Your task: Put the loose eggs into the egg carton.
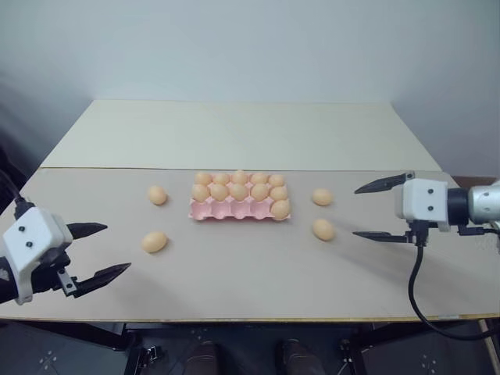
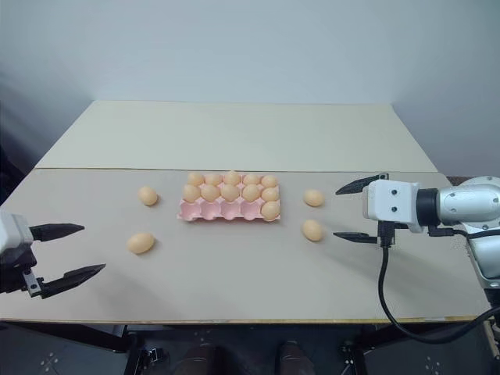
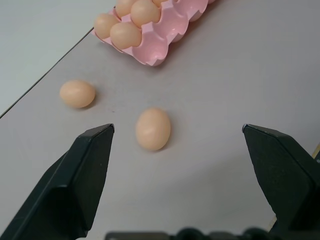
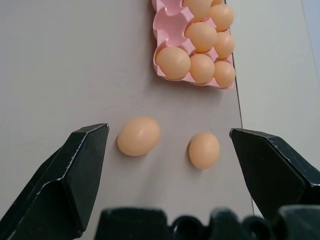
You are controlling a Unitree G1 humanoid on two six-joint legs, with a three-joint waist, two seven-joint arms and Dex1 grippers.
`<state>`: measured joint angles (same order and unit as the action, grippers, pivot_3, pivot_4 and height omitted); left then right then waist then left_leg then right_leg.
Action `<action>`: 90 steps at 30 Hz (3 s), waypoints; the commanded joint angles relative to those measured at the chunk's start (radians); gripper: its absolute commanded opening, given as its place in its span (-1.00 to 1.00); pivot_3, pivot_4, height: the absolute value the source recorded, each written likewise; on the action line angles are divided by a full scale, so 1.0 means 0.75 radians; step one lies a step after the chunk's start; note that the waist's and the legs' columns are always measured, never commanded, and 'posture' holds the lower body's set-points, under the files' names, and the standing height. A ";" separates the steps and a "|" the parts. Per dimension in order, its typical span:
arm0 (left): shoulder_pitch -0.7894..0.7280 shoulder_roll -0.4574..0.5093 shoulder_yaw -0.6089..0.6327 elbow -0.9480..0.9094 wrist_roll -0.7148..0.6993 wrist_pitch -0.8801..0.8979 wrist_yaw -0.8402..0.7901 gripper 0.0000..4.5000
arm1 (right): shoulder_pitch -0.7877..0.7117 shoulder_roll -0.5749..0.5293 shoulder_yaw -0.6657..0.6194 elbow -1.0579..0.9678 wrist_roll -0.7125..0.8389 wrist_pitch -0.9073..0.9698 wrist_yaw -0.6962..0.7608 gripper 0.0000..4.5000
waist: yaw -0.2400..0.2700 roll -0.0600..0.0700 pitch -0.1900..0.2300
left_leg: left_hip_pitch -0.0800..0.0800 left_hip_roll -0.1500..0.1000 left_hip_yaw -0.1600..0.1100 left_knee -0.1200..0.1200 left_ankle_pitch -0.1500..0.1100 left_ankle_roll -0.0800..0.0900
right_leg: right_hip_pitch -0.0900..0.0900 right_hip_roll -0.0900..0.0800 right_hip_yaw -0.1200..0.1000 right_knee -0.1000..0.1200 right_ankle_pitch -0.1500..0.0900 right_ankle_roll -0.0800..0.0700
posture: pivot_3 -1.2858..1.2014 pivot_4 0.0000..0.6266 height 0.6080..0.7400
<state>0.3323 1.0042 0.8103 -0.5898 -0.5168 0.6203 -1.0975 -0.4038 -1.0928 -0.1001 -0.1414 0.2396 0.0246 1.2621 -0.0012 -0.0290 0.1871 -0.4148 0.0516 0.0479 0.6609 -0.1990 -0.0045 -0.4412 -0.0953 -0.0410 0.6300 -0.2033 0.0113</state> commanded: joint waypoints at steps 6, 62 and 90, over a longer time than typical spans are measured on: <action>-0.084 0.036 -0.044 0.038 0.000 -0.012 0.013 0.99 | 0.028 -0.035 -0.080 -0.051 0.021 0.016 -0.024 1.00 | 0.001 0.000 0.000 | 0.000 0.000 0.001 0.000 0.000 0.000 | 0.000 0.000 0.001 0.000 0.000 0.000 | 0.03 -0.52 1.00; -0.193 0.015 -0.285 0.024 -0.022 -0.061 0.043 1.00 | -0.354 0.564 0.369 0.118 -0.268 0.503 -0.462 -0.18 | -0.025 -0.001 -0.001 | 0.000 0.002 0.001 0.000 0.000 0.000 | -0.001 0.005 0.003 0.000 0.004 -0.002 | 0.03 -0.52 1.00; -0.155 0.024 -0.251 0.011 -0.025 -0.055 0.062 1.00 | -0.546 0.872 0.554 0.294 -0.451 0.365 -0.551 0.99 | -0.019 -0.001 -0.001 | -0.002 0.003 0.001 -0.001 0.000 0.000 | -0.004 0.006 0.002 0.000 0.006 -0.002 | 0.03 -0.52 1.00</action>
<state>0.2287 1.0109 0.6109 -0.5748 -0.5312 0.5887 -1.0514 -0.8106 -0.4240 0.3433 0.1394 -0.0977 0.3230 0.8553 -0.0151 -0.0299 0.1865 -0.4162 0.0540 0.0489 0.6599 -0.1991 -0.0044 -0.4442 -0.0910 -0.0395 0.6301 -0.1989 0.0098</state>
